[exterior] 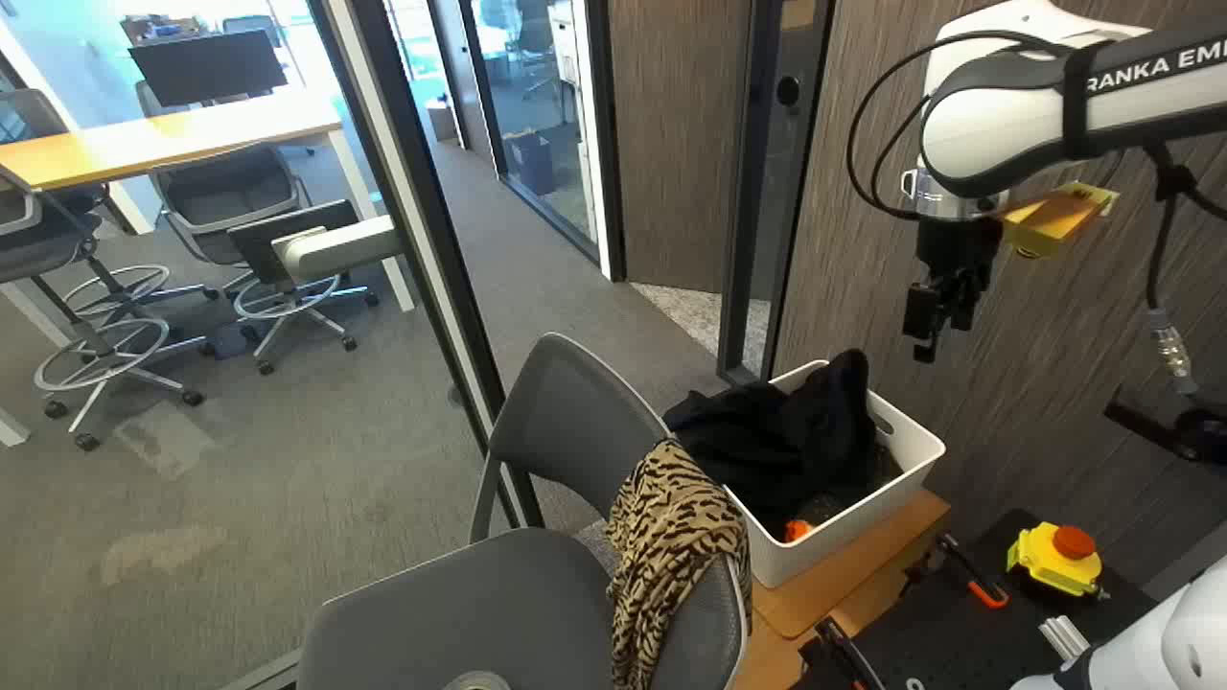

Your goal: Remove the black shirt from the bin and hang it on the back of the chair

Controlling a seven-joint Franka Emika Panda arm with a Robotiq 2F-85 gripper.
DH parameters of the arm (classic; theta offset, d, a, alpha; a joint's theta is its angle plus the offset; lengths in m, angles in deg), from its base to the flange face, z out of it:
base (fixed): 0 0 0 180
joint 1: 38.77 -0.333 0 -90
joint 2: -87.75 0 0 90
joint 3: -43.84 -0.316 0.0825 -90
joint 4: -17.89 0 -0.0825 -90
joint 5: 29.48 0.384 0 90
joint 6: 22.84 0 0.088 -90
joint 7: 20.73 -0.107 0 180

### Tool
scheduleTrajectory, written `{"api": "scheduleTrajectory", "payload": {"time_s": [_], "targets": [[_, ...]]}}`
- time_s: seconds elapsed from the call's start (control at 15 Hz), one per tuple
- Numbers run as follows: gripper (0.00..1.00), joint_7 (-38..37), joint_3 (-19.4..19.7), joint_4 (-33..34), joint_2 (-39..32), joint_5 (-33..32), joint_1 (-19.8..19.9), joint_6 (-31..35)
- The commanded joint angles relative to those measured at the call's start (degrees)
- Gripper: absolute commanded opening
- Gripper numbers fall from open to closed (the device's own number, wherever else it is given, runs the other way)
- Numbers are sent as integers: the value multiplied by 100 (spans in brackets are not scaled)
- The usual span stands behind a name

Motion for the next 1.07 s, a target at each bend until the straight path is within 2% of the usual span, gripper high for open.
{"api": "scheduleTrajectory", "payload": {"time_s": [0.0,0.53,1.0], "targets": [[100,2,-9,23,-1,5,8,-5],[100,-84,-34,87,-44,-22,23,-2],[100,-2322,-397,-21,-713,-542,380,729]]}}
